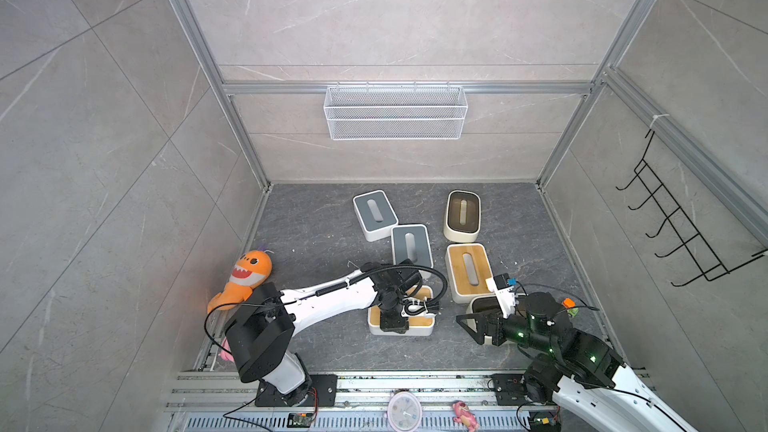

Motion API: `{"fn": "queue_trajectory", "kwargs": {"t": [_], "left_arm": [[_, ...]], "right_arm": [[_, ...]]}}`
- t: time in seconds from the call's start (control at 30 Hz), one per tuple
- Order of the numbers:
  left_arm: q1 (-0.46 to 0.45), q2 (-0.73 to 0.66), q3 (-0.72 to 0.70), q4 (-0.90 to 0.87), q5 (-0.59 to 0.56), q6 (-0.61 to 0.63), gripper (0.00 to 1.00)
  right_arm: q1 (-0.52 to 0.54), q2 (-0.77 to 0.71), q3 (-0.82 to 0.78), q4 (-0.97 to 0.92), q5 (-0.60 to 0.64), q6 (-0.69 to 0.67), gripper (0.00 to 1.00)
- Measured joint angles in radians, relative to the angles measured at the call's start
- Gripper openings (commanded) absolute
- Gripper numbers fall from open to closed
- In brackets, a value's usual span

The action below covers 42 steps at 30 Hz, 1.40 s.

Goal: Stack the tissue boxes
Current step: Place the tissue box at the center of the board.

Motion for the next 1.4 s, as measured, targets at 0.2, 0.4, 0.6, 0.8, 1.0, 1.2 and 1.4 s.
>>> {"fn": "queue_trajectory", "kwargs": {"t": [0.2, 0.4, 0.6, 0.8, 1.0, 1.2, 1.4], "left_arm": [[0.000, 0.040, 0.016, 0.012, -0.022, 0.000, 0.36], [0.000, 0.077, 0.028, 0.026, -0.033, -0.010, 0.37], [0.000, 0.092, 0.039, 0.048, -0.039, -0.016, 0.37], [0.000, 0.113, 0.050, 0.056, -0.042, -0.016, 0.38], [0.002, 0.119, 0.056, 0.055, -0.049, -0.016, 0.38], [0.017, 0.122, 0.065, 0.066, -0.047, -0.016, 0.38], [0.029, 0.122, 0.065, 0.071, -0.046, -0.016, 0.39]], "right_arm": [[0.000, 0.003, -0.004, 0.001, 0.000, 0.000, 1.00], [0.000, 0.003, -0.014, 0.000, 0.000, 0.000, 1.00], [0.000, 0.003, -0.014, 0.000, 0.000, -0.001, 1.00], [0.000, 0.003, -0.014, 0.000, 0.000, -0.001, 1.00], [0.000, 0.009, -0.014, 0.000, 0.000, -0.001, 1.00], [0.000, 0.010, -0.014, 0.000, 0.000, -0.002, 1.00], [0.000, 0.010, -0.014, 0.000, 0.001, -0.004, 1.00]]}}
